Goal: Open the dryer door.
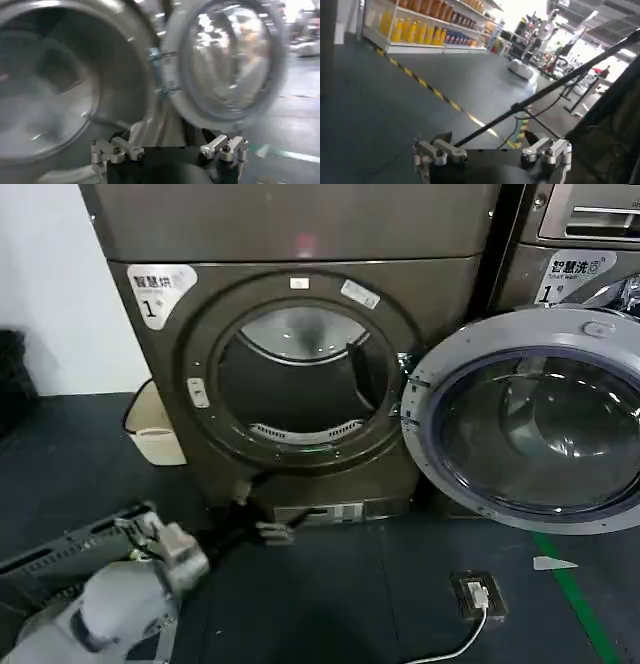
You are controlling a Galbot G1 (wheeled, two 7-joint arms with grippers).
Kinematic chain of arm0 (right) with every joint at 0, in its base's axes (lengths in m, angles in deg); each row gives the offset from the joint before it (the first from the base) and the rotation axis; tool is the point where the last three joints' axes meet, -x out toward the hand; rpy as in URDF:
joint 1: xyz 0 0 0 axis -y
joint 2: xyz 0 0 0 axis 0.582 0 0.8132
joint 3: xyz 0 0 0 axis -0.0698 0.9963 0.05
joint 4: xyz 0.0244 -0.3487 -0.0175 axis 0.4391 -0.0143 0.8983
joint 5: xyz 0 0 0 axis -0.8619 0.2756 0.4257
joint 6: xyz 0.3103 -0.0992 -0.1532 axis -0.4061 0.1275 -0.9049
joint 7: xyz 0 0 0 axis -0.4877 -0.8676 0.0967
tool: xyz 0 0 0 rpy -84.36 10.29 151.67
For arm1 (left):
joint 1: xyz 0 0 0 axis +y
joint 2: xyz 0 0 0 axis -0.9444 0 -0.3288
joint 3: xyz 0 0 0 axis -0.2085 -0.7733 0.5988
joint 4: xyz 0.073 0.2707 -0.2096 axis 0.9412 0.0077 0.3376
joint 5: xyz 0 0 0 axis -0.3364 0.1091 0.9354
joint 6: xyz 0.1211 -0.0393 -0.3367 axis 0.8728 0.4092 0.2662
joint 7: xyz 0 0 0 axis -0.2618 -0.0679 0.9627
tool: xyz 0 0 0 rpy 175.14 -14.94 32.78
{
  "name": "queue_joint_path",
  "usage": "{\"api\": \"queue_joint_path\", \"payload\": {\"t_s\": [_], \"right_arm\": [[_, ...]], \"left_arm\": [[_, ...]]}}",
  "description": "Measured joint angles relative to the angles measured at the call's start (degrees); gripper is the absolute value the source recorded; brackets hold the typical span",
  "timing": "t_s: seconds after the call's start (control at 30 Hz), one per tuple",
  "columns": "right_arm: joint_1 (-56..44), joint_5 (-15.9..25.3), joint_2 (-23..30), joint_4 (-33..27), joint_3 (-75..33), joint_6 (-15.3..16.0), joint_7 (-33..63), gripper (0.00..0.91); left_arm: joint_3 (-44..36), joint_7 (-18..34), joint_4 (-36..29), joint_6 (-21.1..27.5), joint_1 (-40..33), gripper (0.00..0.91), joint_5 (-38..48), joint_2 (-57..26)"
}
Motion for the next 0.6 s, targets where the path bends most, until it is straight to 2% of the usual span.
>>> {"api": "queue_joint_path", "payload": {"t_s": [0.23, 0.6], "right_arm": [[0.1, 1.4, 1.1, -2.0, -0.6, -1.5, -0.7, 0.907], [0.7, 2.4, 2.3, -5.8, 0.4, -4.7, -1.9, 0.907]], "left_arm": [[12.5, 3.4, 3.1, 4.8, 7.3, 0.907, 7.3, 0.3], [29.5, 12.0, 14.8, 18.6, 10.6, 0.907, 20.2, 0.9]]}}
